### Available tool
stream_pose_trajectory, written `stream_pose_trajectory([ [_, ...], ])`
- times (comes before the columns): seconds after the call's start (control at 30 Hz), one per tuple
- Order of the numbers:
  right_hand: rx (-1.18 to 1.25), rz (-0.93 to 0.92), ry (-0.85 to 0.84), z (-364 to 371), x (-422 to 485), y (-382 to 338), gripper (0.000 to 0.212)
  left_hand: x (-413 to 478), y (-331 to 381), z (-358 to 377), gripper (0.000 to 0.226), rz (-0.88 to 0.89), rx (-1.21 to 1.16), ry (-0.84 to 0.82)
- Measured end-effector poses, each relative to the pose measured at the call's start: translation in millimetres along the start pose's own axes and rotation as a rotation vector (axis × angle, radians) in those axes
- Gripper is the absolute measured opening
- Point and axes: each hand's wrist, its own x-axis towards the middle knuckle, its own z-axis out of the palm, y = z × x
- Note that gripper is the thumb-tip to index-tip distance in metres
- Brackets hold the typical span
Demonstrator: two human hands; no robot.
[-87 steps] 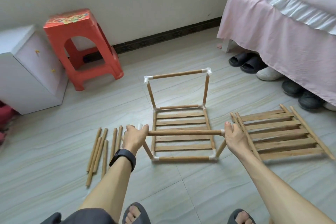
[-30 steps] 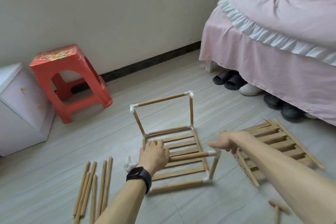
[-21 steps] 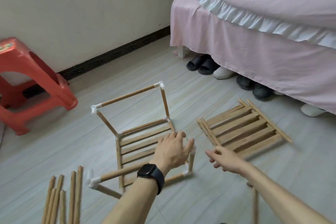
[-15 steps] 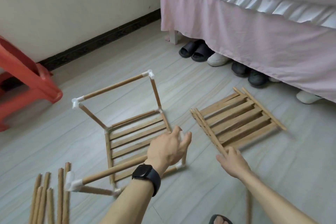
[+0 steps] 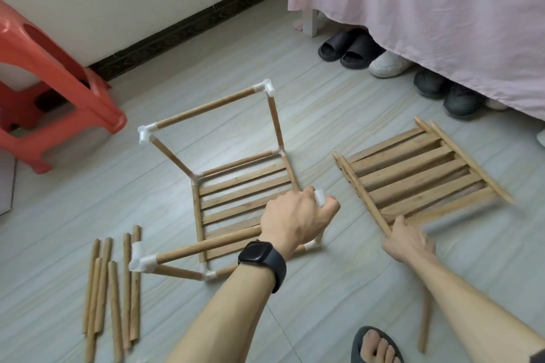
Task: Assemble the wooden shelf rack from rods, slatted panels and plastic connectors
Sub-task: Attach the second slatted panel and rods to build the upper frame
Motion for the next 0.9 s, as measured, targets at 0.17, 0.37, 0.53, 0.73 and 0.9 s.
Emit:
stream_pose_trajectory([
  [0.17, -0.046, -0.117, 0.039, -27.3, -13.1, 3.2, 0.042, -5.1, 3.9, -2.0, 0.047, 0.001, 0.024, 0.032],
  [0.37, 0.016, -0.189, 0.030, -71.4, -35.2, 4.3, 0.033, -16.1, 6.5, 4.9, 0.054, -0.002, 0.030, 0.026],
  [0.53, 0.330, -0.235, 0.087, -106.1, -62.4, 20.3, 0.042, -34.9, 17.4, 17.4, 0.053, -0.050, -0.012, 0.012],
  [0.73, 0.613, -0.284, 0.181, -155.4, -114.7, 5.5, 0.039, -35.6, 19.3, -4.5, 0.044, -0.098, -0.273, -0.109],
  [0.9, 0.430, -0.402, 0.319, -182.5, -167.2, -36.9, 0.042, -55.0, 6.9, -59.6, 0.068, 0.000, -0.506, -0.109],
])
